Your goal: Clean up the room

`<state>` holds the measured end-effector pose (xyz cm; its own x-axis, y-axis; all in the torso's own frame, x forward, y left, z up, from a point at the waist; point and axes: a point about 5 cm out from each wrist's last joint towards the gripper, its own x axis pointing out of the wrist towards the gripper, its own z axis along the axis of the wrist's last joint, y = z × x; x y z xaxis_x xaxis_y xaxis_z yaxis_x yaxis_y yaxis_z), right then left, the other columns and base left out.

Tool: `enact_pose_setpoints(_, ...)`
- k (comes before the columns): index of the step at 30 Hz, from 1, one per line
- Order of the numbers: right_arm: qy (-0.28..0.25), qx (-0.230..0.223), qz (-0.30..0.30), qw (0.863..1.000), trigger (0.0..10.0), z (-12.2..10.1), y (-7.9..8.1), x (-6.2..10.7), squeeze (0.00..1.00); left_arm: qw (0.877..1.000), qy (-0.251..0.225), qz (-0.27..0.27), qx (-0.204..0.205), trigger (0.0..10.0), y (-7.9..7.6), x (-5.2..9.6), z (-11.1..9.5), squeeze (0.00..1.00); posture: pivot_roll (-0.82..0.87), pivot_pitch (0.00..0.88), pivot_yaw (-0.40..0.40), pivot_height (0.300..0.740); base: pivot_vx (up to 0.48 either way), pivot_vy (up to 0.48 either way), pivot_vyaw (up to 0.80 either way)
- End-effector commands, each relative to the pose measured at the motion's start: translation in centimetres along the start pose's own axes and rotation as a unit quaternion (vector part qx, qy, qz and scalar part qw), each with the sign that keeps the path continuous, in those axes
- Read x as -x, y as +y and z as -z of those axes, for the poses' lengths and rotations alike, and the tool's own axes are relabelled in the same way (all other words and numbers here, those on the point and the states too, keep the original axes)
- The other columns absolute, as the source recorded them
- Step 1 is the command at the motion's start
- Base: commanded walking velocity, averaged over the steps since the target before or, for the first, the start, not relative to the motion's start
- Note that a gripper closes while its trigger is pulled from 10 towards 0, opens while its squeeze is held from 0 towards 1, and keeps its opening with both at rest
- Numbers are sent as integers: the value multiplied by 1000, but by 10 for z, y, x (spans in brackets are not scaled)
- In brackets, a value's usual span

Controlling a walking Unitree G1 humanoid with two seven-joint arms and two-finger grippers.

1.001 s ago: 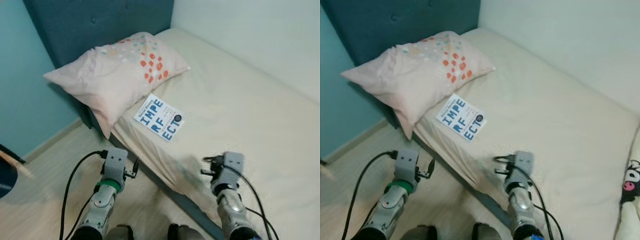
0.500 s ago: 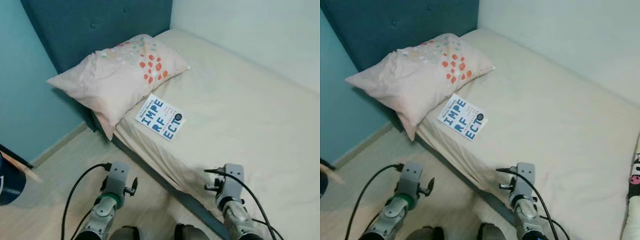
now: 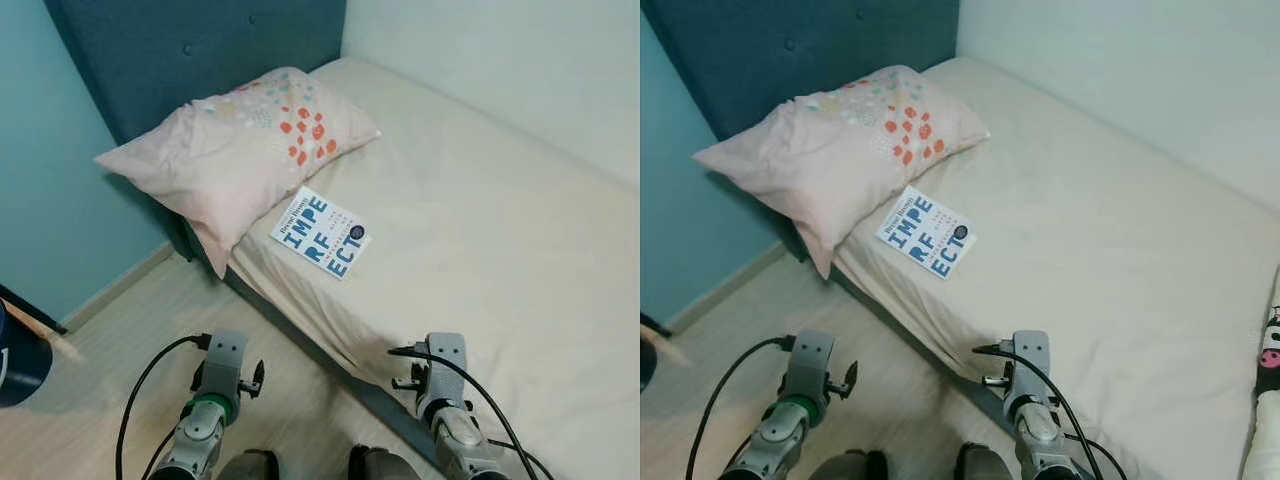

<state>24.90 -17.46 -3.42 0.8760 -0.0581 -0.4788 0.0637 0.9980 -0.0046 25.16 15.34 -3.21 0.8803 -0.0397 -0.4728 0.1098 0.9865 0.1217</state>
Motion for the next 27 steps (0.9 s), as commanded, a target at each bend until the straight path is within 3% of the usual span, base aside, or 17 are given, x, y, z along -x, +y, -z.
enact_pose_setpoints(1, 10, 8, 3, 1000, 10000, 6, -2, 2, 0, 1000, 14, 5, 0, 10000, -2, 3, 7, 0, -4, 118, 6, 740, 0, 0, 0)
enact_pose_setpoints(5, -4, 29, 6, 1000, 10000, -3, -6, -1, 0, 1000, 10, 7, 10, 10000, -4, -1, 1, 0, 3, 113, -8, 740, 0, 0, 0)
enact_pose_setpoints(10, 3, -11, 34, 999, 10000, -2, -9, -2, 0, 1000, 19, 13, 0, 10000, -5, -2, 2, 0, 29, 83, -7, 740, 0, 0, 0)
enact_pose_setpoints(18, 43, -69, 54, 995, 10000, 11, 0, 1, 0, 999, 40, 30, -4, 10000, 0, -6, -1, 0, 47, 23, 7, 740, 0, 0, 0)
enact_pose_setpoints(23, 46, -80, 60, 994, 10000, 12, -1, 2, 0, 999, 43, 18, 7, 10000, 4, -7, -2, 0, 45, 28, 23, 740, 0, 0, 0)
enact_pose_setpoints(27, 47, -75, 56, 994, 10000, 15, 2, 3, 0, 999, 44, 26, -16, 10000, 2, -6, 0, 0, 44, 38, 32, 740, 0, 0, 0)
